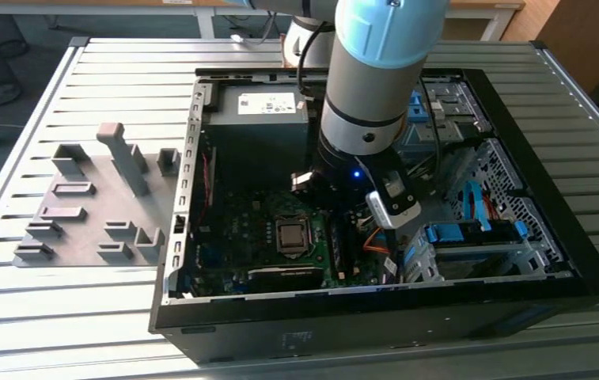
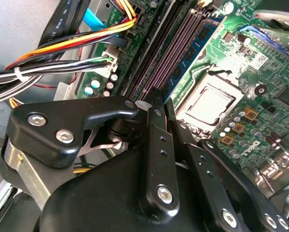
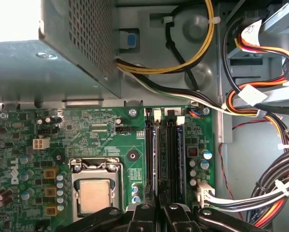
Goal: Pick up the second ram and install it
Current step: 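Insert the second ram into the second slot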
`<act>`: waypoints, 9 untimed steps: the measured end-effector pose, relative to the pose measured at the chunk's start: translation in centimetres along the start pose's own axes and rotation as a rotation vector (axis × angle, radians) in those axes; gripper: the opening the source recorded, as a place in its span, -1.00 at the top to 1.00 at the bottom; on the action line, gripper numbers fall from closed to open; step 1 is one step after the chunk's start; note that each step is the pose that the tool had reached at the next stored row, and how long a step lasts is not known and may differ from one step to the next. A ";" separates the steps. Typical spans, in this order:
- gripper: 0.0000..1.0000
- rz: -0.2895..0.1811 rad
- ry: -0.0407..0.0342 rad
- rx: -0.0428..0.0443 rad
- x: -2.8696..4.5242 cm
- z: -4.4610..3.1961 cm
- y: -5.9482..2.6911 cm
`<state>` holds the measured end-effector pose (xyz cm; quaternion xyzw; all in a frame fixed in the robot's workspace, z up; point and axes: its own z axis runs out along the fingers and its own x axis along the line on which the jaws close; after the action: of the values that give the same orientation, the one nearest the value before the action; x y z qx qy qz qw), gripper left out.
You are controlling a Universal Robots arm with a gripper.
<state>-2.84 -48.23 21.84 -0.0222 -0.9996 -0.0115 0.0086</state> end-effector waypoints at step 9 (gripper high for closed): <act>0.72 0.000 0.0002 -0.0001 -0.09 0.14 0.05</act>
<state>-2.76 -48.18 21.69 -0.0222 -0.9996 -0.0116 0.0087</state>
